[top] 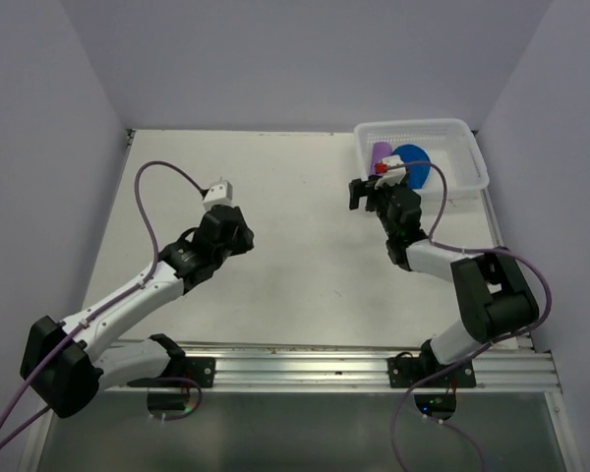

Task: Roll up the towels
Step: Place the rolled towel into the container

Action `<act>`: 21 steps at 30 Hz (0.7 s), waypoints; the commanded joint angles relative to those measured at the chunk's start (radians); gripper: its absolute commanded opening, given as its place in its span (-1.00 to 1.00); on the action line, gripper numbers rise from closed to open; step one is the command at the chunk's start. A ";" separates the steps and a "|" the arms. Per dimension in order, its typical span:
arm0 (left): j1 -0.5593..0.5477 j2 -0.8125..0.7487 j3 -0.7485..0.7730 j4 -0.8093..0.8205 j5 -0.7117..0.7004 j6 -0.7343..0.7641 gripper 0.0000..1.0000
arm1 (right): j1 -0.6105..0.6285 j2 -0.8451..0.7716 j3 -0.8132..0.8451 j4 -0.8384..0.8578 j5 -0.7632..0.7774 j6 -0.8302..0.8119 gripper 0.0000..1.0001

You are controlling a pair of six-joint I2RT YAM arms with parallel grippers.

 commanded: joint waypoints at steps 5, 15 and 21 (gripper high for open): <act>0.014 -0.112 0.107 -0.086 -0.135 0.119 -0.34 | 0.149 -0.371 0.132 -0.550 -0.075 0.150 0.98; 0.060 -0.141 0.231 -0.215 -0.247 0.242 0.19 | 0.209 -0.516 0.205 -1.232 -0.089 0.460 0.97; 0.097 -0.154 0.230 -0.255 -0.273 0.321 0.67 | 0.207 -0.682 0.129 -1.330 0.021 0.538 0.97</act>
